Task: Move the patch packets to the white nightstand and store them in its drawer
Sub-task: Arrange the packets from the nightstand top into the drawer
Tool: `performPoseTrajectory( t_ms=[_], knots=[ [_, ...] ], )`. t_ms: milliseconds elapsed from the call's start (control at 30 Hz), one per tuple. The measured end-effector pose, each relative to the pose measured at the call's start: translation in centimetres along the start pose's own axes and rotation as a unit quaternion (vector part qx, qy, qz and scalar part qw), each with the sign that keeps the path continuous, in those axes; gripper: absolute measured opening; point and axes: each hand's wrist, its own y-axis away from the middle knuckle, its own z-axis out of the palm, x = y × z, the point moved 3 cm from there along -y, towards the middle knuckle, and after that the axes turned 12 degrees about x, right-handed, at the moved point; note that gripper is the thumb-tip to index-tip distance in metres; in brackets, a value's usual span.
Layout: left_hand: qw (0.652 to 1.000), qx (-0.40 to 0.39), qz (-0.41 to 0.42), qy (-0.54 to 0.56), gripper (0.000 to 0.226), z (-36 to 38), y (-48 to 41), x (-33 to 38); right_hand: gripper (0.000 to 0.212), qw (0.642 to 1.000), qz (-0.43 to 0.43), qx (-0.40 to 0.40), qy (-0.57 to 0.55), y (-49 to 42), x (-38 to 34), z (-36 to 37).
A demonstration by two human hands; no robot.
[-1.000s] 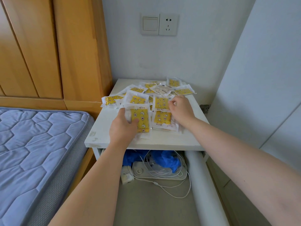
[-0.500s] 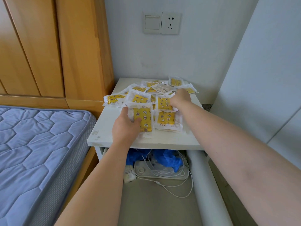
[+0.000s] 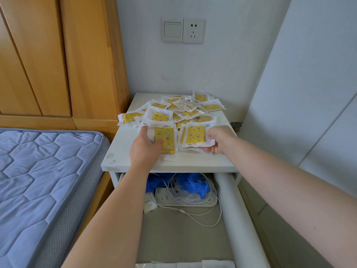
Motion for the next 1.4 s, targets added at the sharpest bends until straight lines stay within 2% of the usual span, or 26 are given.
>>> performPoseTrajectory(
  t_ms=[133, 300, 400, 467, 533, 567, 633, 700, 800, 900, 967, 1067, 1233, 1400],
  knots=[
    [1.000, -0.002, 0.000, 0.003, 0.060, -0.1, 0.2, 0.1, 0.017, 0.995, -0.043, 0.019, 0.090, 1.2, -0.7, 0.3],
    [1.000, 0.002, -0.001, 0.008, 0.063, 0.0, 0.1, 0.1, 0.033, 0.988, -0.055, -0.007, 0.144, 1.0, -1.5, 0.8],
    [1.000, -0.002, -0.012, 0.017, 0.066, 0.1, 0.1, -0.2, 0.040, 0.978, -0.073, 0.032, 0.193, 1.1, -1.8, 0.3],
    [0.999, -0.010, -0.023, 0.031, 0.069, 0.0, 0.0, -0.2, 0.034, 0.985, -0.065, 0.022, 0.156, 1.1, -1.6, 0.1],
    [0.998, -0.025, -0.036, 0.045, 0.070, -0.3, 0.0, -0.1, 0.017, 0.996, -0.035, 0.015, 0.075, 1.1, -0.9, -0.4],
    [0.997, -0.034, -0.038, 0.053, 0.067, -0.5, 0.2, 0.0, 0.015, 0.999, -0.011, 0.023, 0.034, 1.3, -0.4, -0.9],
    [0.995, -0.044, -0.045, 0.083, 0.055, -0.9, 0.9, 0.3, 0.025, 0.999, -0.003, 0.045, -0.010, 1.8, 0.3, -2.4],
    [0.988, -0.035, -0.067, 0.132, 0.047, -1.4, 2.1, 0.7, 0.034, 0.998, -0.023, 0.032, -0.045, 2.5, 0.7, -3.5],
    [0.982, -0.005, -0.078, 0.174, 0.039, -2.0, 4.9, 0.8, 0.036, 0.996, -0.034, -0.004, -0.088, 4.1, 2.7, -4.6],
    [0.979, -0.001, -0.079, 0.187, 0.031, -2.2, 8.6, -0.3, 0.035, 0.992, -0.016, 0.017, -0.126, 5.5, 6.3, -5.3],
    [0.980, -0.013, -0.087, 0.181, 0.030, -2.1, 10.7, -1.7, 0.023, 0.992, -0.023, 0.032, -0.117, 6.4, 8.9, -5.5],
    [0.980, -0.043, -0.123, 0.151, 0.041, -1.9, 12.9, -4.7, 0.004, 0.995, -0.025, 0.026, -0.089, 8.0, 12.6, -5.7],
    [0.972, -0.115, -0.200, 0.038, 0.050, -1.6, 13.9, -9.3, 0.005, 0.993, 0.077, -0.015, -0.084, 8.9, 18.3, -4.1],
    [0.969, -0.143, -0.203, -0.014, 0.048, -1.8, 13.1, -11.2, 0.020, 0.972, 0.186, -0.093, -0.106, 9.8, 20.9, -1.7]
  ],
)
